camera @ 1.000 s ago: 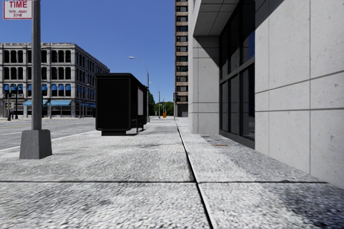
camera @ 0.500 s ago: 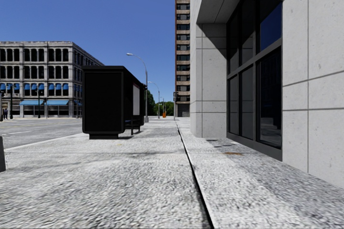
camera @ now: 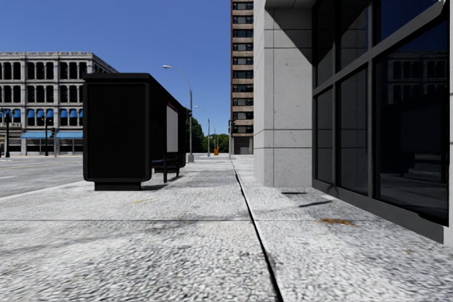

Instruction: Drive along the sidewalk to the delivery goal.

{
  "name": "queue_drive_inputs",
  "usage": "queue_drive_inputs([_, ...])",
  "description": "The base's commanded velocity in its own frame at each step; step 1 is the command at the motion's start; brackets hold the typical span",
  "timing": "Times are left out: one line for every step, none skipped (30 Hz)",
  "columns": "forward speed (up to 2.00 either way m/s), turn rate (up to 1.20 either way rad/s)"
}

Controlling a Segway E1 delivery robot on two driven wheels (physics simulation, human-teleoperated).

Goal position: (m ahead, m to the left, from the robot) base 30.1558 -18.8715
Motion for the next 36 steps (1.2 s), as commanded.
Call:
queue_drive_inputs([2.0, 0.0])
queue_drive_inputs([2.0, 0.0])
queue_drive_inputs([2.0, 0.0])
queue_drive_inputs([2.0, 0.0])
queue_drive_inputs([2.0, 0.0])
queue_drive_inputs([2.0, 0.0])
queue_drive_inputs([2.0, 0.0])
queue_drive_inputs([2.0, 0.0])
queue_drive_inputs([2.0, 0.0])
queue_drive_inputs([2.0, 0.0])
queue_drive_inputs([2.0, 0.0])
queue_drive_inputs([2.0, 0.0])
queue_drive_inputs([2.0, 0.0])
queue_drive_inputs([2.0, 0.0])
queue_drive_inputs([2.0, 0.0])
queue_drive_inputs([2.0, 0.0])
queue_drive_inputs([2.0, 0.0])
queue_drive_inputs([2.0, 0.0])
queue_drive_inputs([2.0, 0.0])
queue_drive_inputs([2.0, 0.0])
queue_drive_inputs([2.0, 0.0])
queue_drive_inputs([2.0, 0.0])
queue_drive_inputs([2.0, 0.0])
queue_drive_inputs([2.0, 0.0])
queue_drive_inputs([2.0, 0.0])
queue_drive_inputs([2.0, 0.0])
queue_drive_inputs([2.0, 0.0])
queue_drive_inputs([2.0, 0.0])
queue_drive_inputs([2.0, 0.0])
queue_drive_inputs([2.0, 0.0])
queue_drive_inputs([2.0, 0.0])
queue_drive_inputs([2.0, 0.0])
queue_drive_inputs([2.0, 0.0])
queue_drive_inputs([2.0, 0.0])
queue_drive_inputs([2.0, 0.0])
queue_drive_inputs([2.0, 0.0])
